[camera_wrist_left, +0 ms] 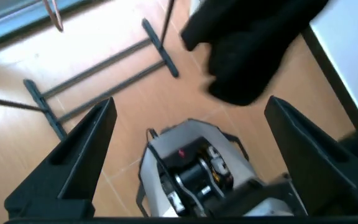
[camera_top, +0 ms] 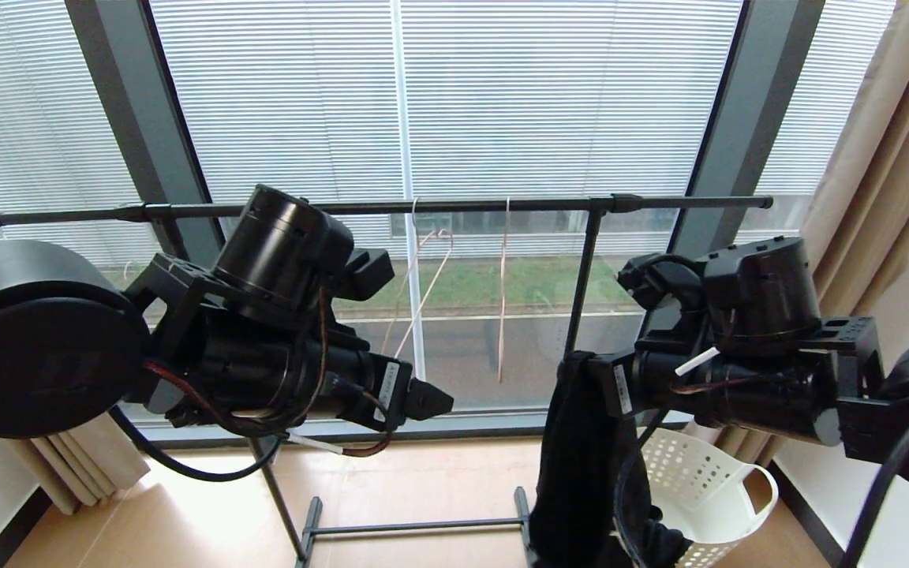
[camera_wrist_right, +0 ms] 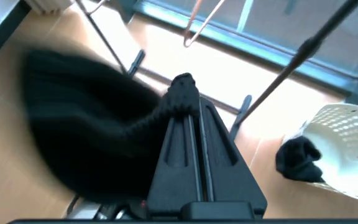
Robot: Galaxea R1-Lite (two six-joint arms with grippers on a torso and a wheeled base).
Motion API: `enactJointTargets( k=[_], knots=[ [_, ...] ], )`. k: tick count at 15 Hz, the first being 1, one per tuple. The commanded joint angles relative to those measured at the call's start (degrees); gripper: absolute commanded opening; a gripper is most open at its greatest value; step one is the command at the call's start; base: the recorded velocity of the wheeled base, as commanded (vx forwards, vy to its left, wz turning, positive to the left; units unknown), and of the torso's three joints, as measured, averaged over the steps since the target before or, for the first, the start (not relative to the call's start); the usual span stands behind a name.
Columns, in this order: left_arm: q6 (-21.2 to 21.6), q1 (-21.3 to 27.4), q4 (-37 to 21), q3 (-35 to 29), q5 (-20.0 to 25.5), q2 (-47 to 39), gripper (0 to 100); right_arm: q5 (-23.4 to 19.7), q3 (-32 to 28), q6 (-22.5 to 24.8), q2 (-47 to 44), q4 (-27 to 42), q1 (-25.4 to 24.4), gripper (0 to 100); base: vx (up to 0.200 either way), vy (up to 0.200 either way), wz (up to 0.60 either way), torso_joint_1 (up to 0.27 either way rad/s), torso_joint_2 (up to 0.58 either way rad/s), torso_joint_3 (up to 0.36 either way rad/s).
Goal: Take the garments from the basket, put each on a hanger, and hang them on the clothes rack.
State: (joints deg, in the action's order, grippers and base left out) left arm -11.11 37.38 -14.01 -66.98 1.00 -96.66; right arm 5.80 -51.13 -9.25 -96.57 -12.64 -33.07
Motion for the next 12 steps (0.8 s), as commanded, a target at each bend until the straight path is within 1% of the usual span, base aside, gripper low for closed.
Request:
enactJointTargets(
  k=[1,2,4,5,6,8,10,11,12],
  knots=[
    [2.4,-3.36,3.02,3.52,0.23,-0.2,100,0.61,1.47,0.29,3.94,0.25,-0.15,0,0.0,0.0,0.0,0.0,0.0,0.0],
    [4.43,-5.38,6.45,5.36,-0.03,-0.55,100,0.79,2.44,1.52,5.52,0.25,-0.15,0,0.0,0.0,0.0,0.0,0.0,0.0],
    [5.04,-6.61,8.29,6.15,-1.61,-1.34,100,1.14,3.58,3.72,7.19,0.07,0.03,0,0.0,0.0,0.0,0.0,0.0,0.0],
    [5.04,-7.76,9.88,6.15,-3.81,-2.39,100,1.49,3.84,4.77,8.07,-0.01,0.47,0,0.2,0.0,0.0,0.002,0.0,0.002],
    [5.13,-8.2,11.46,6.15,-4.08,-3.1,100,1.49,3.84,4.86,8.42,-0.01,0.64,0,0.2,0.0,0.0,-0.012,0.01,0.002],
    [5.13,-8.55,12.69,5.98,-4.08,-3.8,100,1.58,3.93,4.86,8.6,0.07,0.82,0,0.2,0.0,0.0,-0.017,-0.01,0.01],
    [5.13,-8.72,16.2,6.33,-4.16,-4.42,100,1.58,3.93,5.12,8.68,0.07,1.43,0,0.0,0.0,0.0,0.0,0.0,0.0],
    [5.22,-8.81,16.91,6.24,-4.25,-4.68,100,1.58,3.93,5.12,8.68,0.07,1.61,0,0.0,0.0,0.0,0.0,0.0,0.0],
    [8.03,-9.78,18.23,5.8,-4.69,-6.17,100,1.67,3.93,5.21,9.12,0.07,2.05,0,0.0,0.0,0.0,0.0,0.0,0.0]
  ],
)
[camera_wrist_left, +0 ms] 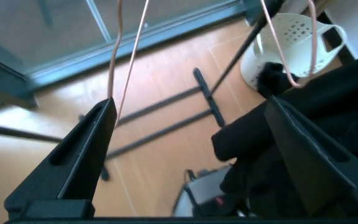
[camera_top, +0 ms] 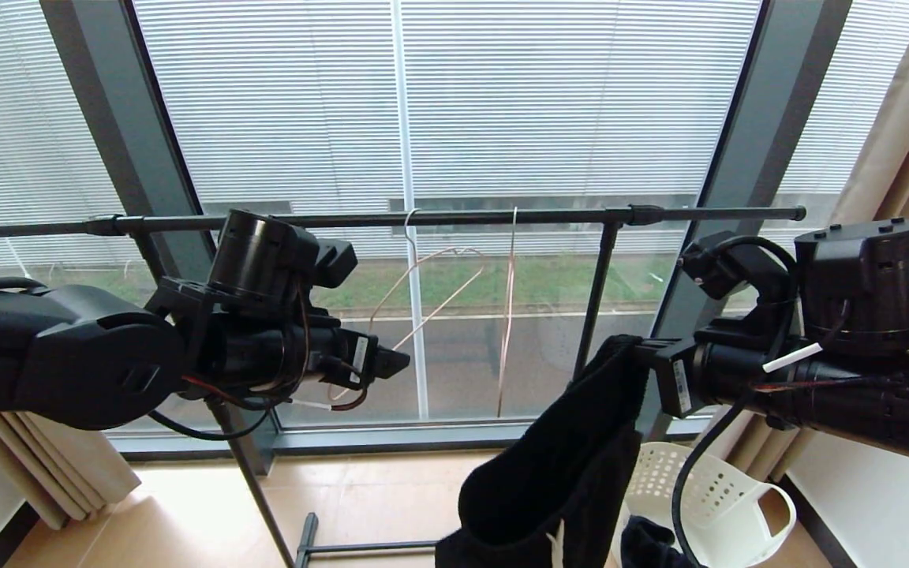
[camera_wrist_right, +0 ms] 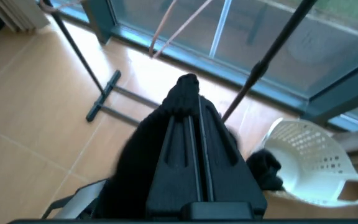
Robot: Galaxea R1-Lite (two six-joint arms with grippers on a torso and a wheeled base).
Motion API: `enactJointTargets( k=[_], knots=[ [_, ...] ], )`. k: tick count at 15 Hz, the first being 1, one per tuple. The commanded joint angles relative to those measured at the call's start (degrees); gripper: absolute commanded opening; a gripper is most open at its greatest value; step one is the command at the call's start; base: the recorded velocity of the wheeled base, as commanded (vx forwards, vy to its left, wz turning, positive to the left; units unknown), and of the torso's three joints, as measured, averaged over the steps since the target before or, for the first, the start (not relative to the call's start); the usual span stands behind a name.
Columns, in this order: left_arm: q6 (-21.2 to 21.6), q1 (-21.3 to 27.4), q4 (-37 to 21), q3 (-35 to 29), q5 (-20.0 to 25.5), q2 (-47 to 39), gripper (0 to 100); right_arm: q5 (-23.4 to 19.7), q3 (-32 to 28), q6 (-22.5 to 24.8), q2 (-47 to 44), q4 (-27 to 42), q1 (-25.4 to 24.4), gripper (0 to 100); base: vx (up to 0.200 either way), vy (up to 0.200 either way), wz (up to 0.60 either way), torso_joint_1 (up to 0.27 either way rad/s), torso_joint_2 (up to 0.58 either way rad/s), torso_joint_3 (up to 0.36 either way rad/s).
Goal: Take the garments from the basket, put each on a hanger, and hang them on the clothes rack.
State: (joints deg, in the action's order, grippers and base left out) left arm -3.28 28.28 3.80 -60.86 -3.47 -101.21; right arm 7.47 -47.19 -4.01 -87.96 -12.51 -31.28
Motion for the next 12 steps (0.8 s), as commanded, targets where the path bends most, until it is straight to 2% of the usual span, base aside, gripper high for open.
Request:
enactJointTargets(
  k=[1,3,8,10,12],
  knots=[
    [2.84,-1.83,0.77,-0.84,-0.39,-2.59,100,-0.09,-0.01,0.23,0.68,-0.06,0.61,0,0.0,0.0,0.0,0.0,0.0,0.0],
    [5.39,-3.23,2.7,-2.69,-0.39,-5.49,100,-0.18,1.05,2.52,1.65,-0.15,1.57,0,0.0,0.0,0.0,0.0,0.0,0.0],
    [5.83,-5.78,4.9,-9.28,-0.22,-12.17,100,-1.76,5.71,9.9,4.72,-0.41,1.66,0,0.0,0.0,0.0,0.0,0.0,0.0],
    [6.44,-6.75,5.25,-11.21,-0.04,-14.19,100,-4.66,6.41,11.04,6.83,-0.32,1.66,0,0.0,0.0,0.0,0.0,0.0,0.0],
    [6.53,-7.36,7.27,-12.53,0.05,-16.66,100,-5.28,6.67,11.13,7.62,-0.24,1.66,0,0.0,0.0,0.0,0.0,0.0,0.0]
  ],
)
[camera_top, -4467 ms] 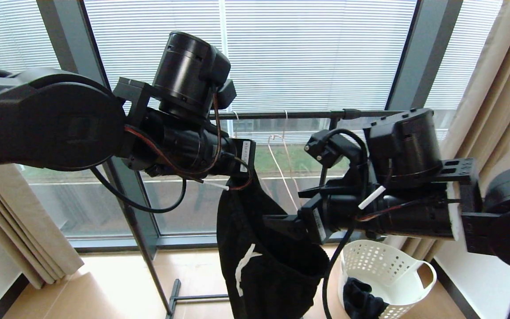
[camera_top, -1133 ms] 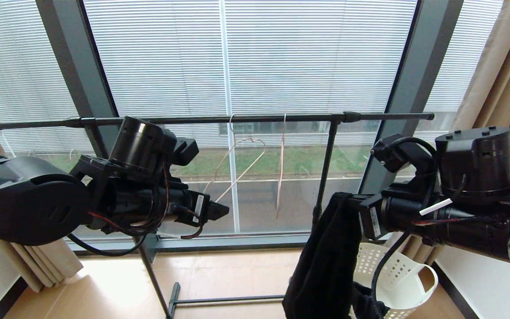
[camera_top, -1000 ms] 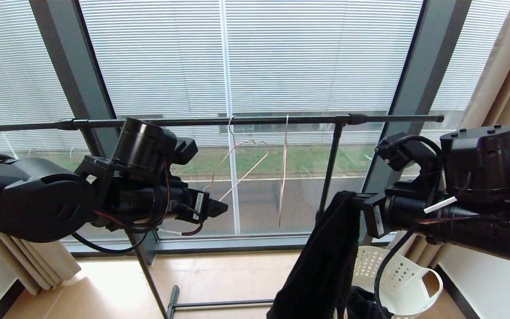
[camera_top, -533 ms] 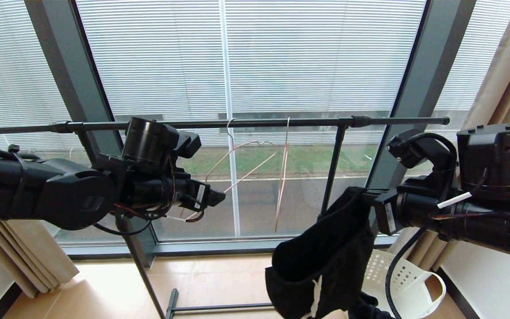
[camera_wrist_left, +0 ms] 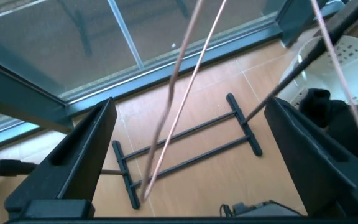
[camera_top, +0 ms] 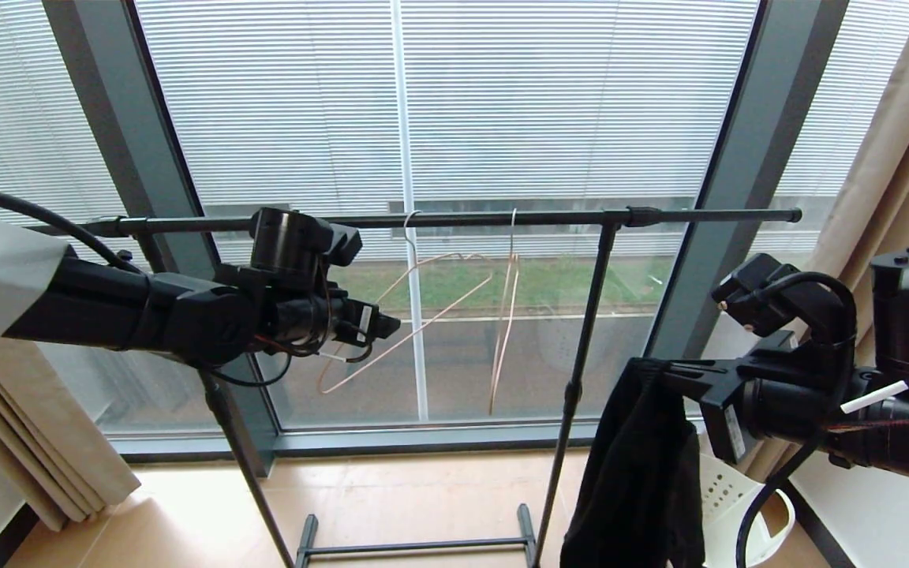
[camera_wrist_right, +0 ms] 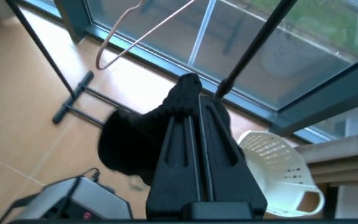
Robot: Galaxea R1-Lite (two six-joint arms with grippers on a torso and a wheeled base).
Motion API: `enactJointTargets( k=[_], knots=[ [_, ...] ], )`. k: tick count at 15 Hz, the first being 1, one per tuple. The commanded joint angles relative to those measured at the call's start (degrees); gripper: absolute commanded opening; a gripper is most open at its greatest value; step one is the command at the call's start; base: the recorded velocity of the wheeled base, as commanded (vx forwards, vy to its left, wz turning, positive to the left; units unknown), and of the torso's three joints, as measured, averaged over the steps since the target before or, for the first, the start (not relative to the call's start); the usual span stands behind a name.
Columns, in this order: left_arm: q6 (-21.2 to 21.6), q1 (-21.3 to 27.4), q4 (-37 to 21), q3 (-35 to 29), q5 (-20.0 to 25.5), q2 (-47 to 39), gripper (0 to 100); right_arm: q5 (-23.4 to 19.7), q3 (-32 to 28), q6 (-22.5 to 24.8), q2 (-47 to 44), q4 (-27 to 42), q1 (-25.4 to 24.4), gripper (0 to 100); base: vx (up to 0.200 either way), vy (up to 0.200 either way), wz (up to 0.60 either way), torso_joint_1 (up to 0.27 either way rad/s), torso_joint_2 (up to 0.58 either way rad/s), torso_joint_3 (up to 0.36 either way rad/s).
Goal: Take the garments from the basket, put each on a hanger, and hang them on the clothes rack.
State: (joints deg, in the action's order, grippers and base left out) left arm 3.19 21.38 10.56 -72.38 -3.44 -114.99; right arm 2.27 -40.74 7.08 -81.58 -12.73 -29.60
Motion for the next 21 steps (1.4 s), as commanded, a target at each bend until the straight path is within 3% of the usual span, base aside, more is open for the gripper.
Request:
enactJointTargets(
  k=[1,16,17,21],
  knots=[
    [0.5,-0.82,1.31,-1.72,0.19,-4.19,100,-0.07,0.31,0.04,1.25,-0.02,-0.02,0,0.0,0.0,0.0,0.0,0.0,0.0],
    [0.67,0.06,3.59,-9.63,0.19,-12.89,100,-0.16,0.57,0.04,-0.25,-0.19,-0.02,0,0.0,0.0,0.0,0.0,0.0,0.0],
    [0.59,0.33,3.51,-9.8,0.19,-13.06,0,-0.16,0.57,0.04,-0.25,-0.19,-0.02,0,0.0,0.0,0.0,0.0,0.0,0.0],
    [0.06,1.73,3.51,-9.89,0.1,-12.97,0,-0.16,0.57,0.04,-0.25,-0.19,-0.02,0,0.0,0.0,0.0,0.0,0.0,0.0]
  ],
)
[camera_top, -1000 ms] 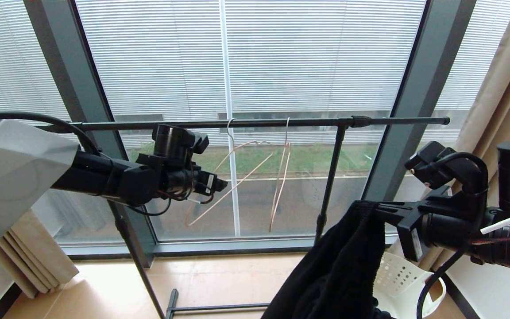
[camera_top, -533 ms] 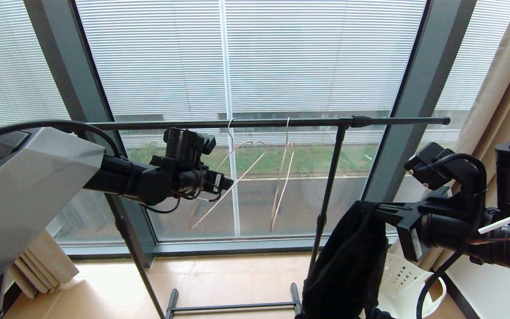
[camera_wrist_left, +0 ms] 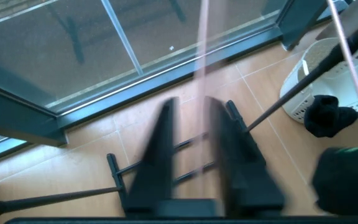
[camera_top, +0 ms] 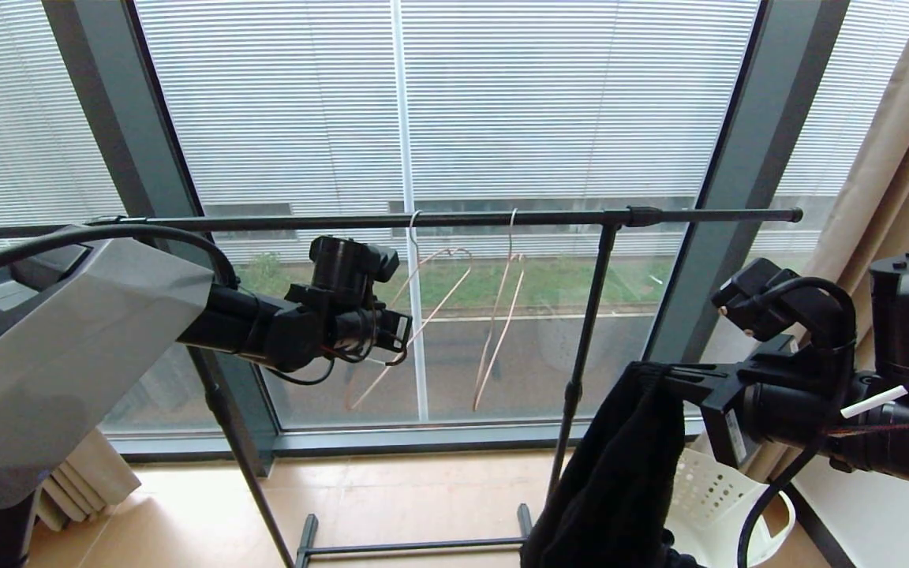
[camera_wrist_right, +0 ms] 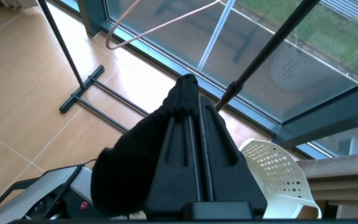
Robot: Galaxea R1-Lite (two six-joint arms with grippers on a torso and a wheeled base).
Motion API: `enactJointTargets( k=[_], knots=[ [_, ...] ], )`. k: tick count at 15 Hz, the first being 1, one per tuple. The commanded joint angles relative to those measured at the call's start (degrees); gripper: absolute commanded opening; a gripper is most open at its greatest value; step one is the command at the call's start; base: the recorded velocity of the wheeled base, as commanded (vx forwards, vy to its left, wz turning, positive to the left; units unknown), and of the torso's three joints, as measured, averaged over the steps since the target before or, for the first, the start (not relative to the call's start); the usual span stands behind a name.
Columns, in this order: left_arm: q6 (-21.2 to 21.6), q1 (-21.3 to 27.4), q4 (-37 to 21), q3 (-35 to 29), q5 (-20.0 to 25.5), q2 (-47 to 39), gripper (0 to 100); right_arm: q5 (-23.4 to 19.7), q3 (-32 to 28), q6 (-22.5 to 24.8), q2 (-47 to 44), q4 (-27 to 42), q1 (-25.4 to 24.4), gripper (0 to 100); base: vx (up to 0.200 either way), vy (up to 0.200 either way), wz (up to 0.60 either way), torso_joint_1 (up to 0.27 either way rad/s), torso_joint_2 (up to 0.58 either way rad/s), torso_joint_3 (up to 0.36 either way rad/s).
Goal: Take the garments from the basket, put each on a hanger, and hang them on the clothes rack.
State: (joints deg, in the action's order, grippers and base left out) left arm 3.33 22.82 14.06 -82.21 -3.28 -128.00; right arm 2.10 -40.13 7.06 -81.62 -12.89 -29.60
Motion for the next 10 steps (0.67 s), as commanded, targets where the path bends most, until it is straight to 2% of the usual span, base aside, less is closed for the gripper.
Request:
enactJointTargets(
  k=[1,4,7,10],
  knots=[
    [-0.16,0.29,0.09,-0.05,-0.06,0.12,0,0.01,0.05,0.06,-0.21,-0.03,-0.02,0,0.0,0.0,0.0,0.0,0.0,0.0],
    [-0.69,0.29,0.01,0.04,-0.15,0.3,0,0.01,-0.03,-0.03,-0.21,-0.03,-0.02,0,0.0,0.0,0.0,0.0,0.0,0.0],
    [-0.95,0.21,0.01,0.56,-0.15,4.08,0,0.01,0.05,-0.03,-0.12,-0.03,-0.02,0,0.0,0.0,0.0,0.0,0.0,0.0],
    [-0.69,0.38,0.01,4.08,-0.06,8.73,0,0.01,0.05,0.06,-0.12,-0.03,-0.02,0,0.0,0.0,0.0,0.0,0.0,0.0]
  ],
)
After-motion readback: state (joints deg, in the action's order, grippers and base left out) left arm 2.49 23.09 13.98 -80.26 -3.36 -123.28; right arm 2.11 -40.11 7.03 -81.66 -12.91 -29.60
